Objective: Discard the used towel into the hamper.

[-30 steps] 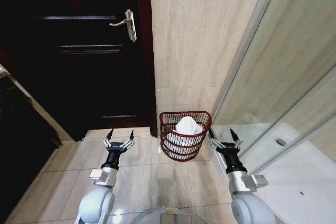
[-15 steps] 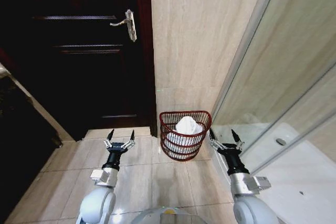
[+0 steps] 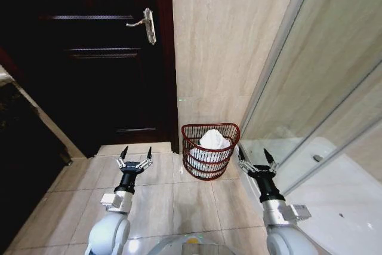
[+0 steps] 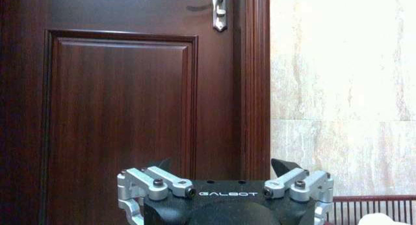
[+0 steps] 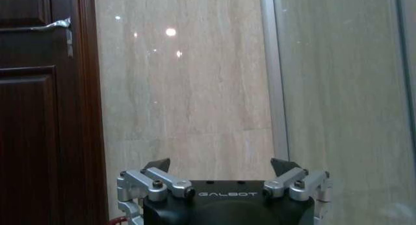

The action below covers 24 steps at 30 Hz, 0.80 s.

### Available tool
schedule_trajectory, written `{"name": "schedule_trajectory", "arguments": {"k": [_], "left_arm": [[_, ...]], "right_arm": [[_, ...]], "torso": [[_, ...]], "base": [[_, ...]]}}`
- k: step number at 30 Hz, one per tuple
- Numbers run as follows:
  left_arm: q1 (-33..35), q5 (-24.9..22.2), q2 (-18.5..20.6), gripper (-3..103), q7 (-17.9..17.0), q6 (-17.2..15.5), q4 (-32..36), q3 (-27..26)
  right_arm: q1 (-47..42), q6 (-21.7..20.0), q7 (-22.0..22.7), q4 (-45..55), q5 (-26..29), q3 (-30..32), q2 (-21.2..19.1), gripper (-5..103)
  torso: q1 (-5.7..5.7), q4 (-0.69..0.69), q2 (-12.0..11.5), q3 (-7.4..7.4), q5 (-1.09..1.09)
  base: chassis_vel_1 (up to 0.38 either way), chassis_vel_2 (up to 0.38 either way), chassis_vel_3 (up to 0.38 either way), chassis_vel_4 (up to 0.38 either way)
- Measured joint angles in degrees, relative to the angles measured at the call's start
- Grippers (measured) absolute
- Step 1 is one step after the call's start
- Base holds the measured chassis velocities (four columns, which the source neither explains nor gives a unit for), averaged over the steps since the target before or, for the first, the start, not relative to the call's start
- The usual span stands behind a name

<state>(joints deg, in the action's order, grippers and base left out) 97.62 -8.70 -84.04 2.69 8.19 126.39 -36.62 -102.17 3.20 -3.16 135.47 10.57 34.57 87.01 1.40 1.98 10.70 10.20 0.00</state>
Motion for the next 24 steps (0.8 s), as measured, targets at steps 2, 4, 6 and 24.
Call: {"name": "schedule_trajectory", "arguments": {"k": [2,4,6,24], "left_arm": [[0.09,0.00,0.00,100,-0.02,0.07,0.00,-0.02],[0.35,0.01,0.00,100,-0.07,0.59,-0.04,-0.15],[0.51,0.01,0.00,100,-0.08,0.84,-0.16,-0.26],[0.22,-0.02,-0.10,100,-0.09,1.35,-0.81,-0.40]], "right_arm": [[-0.10,0.07,-0.03,0.01,-0.01,0.00,0.01,100],[-0.48,0.38,-0.08,0.05,-0.04,-0.01,0.05,100],[-0.62,0.50,-0.12,0.05,-0.08,-0.01,0.09,100],[-0.87,0.91,0.28,-0.05,-0.29,0.10,0.63,100]], "torso": [[-0.03,0.00,-0.10,-0.08,0.00],[-0.11,0.00,-0.50,-0.40,0.00],[-0.14,0.00,-0.70,-0.56,0.00],[-0.74,0.00,-3.12,-2.38,0.00]], "base": [[0.000,0.000,0.000,0.000],[0.000,0.000,0.000,0.000],[0.000,0.000,0.000,0.000],[0.000,0.000,0.000,0.000]]}}
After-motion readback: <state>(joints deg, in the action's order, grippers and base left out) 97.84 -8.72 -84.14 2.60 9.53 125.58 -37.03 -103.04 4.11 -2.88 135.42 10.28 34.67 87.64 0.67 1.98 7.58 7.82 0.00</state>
